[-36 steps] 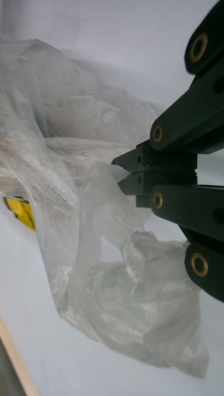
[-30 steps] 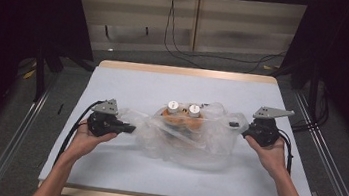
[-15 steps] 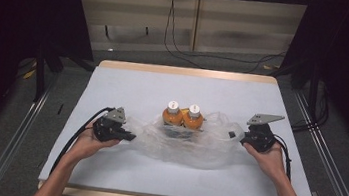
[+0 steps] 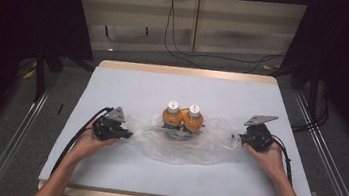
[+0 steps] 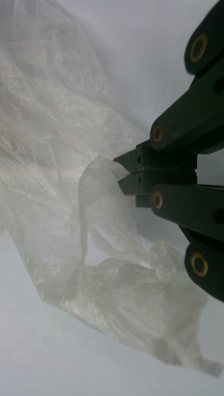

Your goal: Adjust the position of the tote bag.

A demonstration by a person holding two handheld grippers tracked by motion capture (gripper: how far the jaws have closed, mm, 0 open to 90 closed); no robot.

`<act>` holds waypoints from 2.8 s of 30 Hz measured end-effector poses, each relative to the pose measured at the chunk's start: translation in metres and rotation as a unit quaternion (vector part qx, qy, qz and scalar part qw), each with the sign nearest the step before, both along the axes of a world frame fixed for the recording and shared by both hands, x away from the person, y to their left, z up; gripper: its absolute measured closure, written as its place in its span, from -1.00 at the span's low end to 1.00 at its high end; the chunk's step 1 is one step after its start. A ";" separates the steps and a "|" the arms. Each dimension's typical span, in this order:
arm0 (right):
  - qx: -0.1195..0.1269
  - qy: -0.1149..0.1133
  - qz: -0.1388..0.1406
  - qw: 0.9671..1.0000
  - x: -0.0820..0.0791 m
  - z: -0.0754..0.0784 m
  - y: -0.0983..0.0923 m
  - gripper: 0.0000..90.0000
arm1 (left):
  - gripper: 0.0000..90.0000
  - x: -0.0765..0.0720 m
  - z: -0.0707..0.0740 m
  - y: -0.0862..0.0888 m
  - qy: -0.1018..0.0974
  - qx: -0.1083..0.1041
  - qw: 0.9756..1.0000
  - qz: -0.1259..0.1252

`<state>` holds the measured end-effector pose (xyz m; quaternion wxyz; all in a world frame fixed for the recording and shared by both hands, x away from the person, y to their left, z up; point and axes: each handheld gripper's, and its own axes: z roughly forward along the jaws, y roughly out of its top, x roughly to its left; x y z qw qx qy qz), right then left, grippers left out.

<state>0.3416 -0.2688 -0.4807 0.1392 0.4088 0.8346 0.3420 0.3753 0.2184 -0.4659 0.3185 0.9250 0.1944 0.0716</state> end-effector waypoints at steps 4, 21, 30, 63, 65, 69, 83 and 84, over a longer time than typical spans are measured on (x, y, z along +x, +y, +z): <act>0.000 -0.002 -0.017 1.000 0.003 -0.001 -0.008 1.00 | 1.00 0.004 -0.005 0.006 0.004 -0.009 1.000 0.015; 0.079 -0.052 -0.027 0.995 -0.014 0.026 -0.018 0.39 | 0.15 -0.010 0.024 0.025 0.008 -0.122 0.991 0.047; 0.103 -0.089 -0.026 0.990 -0.038 0.058 -0.025 0.09 | 0.05 -0.031 0.060 0.046 -0.041 -0.192 0.979 0.058; 0.094 -0.047 0.107 0.989 0.009 0.061 0.072 0.92 | 0.86 0.009 0.043 -0.062 0.002 -0.121 0.992 -0.044; 0.082 -0.040 0.111 0.990 0.009 0.055 0.079 0.96 | 0.86 0.009 0.039 -0.065 0.005 -0.121 0.992 -0.045; 0.064 -0.037 0.109 0.991 0.012 0.048 0.085 0.96 | 0.73 0.009 0.031 -0.073 0.005 -0.096 0.995 -0.039; -0.017 0.032 0.115 0.993 0.026 0.012 0.095 0.98 | 0.70 0.010 0.005 -0.087 0.010 0.014 0.998 -0.055; -0.023 0.035 0.115 0.992 0.025 0.010 0.095 0.98 | 0.68 0.008 0.003 -0.088 0.012 0.018 0.999 -0.048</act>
